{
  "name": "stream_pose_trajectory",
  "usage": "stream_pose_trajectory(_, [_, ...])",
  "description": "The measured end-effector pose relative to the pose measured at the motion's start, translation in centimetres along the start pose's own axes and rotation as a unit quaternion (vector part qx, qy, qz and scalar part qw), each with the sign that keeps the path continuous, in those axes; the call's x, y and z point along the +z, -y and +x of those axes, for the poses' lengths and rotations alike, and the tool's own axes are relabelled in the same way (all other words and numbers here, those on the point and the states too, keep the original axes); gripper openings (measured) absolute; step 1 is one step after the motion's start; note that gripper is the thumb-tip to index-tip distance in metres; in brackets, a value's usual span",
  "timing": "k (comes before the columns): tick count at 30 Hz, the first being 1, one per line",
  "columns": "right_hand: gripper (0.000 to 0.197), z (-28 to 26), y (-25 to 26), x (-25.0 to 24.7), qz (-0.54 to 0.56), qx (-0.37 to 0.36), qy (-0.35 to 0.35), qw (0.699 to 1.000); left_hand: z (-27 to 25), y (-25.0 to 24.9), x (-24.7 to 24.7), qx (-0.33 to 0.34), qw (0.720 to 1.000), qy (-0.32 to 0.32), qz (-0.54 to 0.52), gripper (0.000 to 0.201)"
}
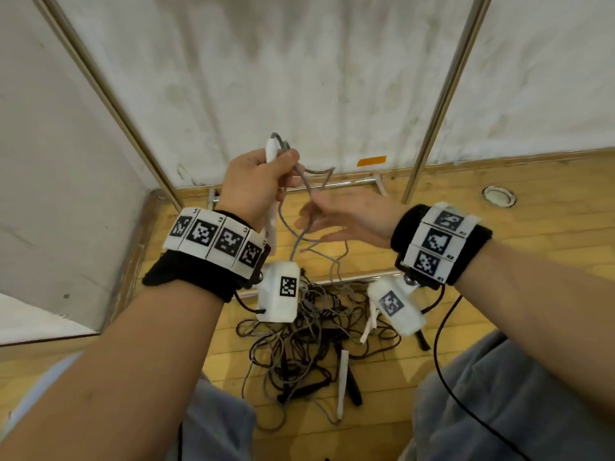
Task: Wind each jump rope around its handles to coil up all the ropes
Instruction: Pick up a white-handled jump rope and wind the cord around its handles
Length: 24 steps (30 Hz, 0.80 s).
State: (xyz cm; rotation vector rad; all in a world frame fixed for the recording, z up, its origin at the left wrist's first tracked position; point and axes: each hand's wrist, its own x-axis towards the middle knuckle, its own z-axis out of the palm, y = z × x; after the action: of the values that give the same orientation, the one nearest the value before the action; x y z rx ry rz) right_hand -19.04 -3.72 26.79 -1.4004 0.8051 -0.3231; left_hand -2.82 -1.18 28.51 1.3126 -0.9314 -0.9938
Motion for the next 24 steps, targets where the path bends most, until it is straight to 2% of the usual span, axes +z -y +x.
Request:
stream_pose_trajectory(2, [0.014, -0.4, -0.2, 1.1, -0.127, -0.016, -0.019, 0.992, 0.0, -0.4, -0.2, -0.007, 1.0, 0.001, -0.026, 0.013])
stream_pose_trajectory(5, [0.021, -0.6, -0.5, 2.0, -0.336, -0.049, -0.059, 0.939, -0.1, -0.8, -0.8, -0.004, 0.999, -0.012, -0.042, 0.011])
stream_pose_trajectory(7, [0.023, -1.0, -0.2, 2.0, -0.345, -0.064, -0.071, 0.934, -0.2, -0.9, -1.2, 0.003, 0.998, -0.017, -0.054, 0.014])
stream_pose_trajectory(10, [0.023, -1.3, 1.7, 1.3, -0.17, -0.094, -0.114, 0.974, -0.5, -0.7, -1.8, 0.0, 1.0, -0.001, -0.024, 0.025])
stream_pose_trajectory(12, [0.024, -1.3, 2.9, 1.0, -0.053, -0.124, -0.16, 0.978, -0.9, -0.3, -1.9, -0.015, 0.998, 0.06, 0.031, 0.029])
stream_pose_trajectory(14, [0.026, -1.0, 3.3, 1.2, 0.026, -0.142, -0.199, 0.969, -1.4, 0.3, -1.8, -0.022, 0.985, 0.138, 0.105, 0.022])
stream_pose_trajectory(16, [0.028, -0.7, 3.3, 1.3, 0.096, -0.147, -0.224, 0.959, -1.8, 0.8, -1.6, -0.025, 0.967, 0.187, 0.172, 0.01])
stream_pose_trajectory(20, [0.026, -0.2, 3.8, -0.3, 0.2, -0.167, -0.293, 0.92, -2.0, 1.5, -1.4, -0.046, 0.943, 0.217, 0.249, 0.016])
stream_pose_trajectory(22, [0.026, 0.0, 3.9, -1.6, 0.251, -0.166, -0.323, 0.897, -2.0, 1.6, -1.2, -0.043, 0.943, 0.22, 0.246, 0.015])
stream_pose_trajectory(24, [0.026, 0.3, 3.6, -2.4, 0.285, -0.155, -0.337, 0.884, -1.9, 1.7, -0.9, -0.027, 0.953, 0.197, 0.23, 0.012])
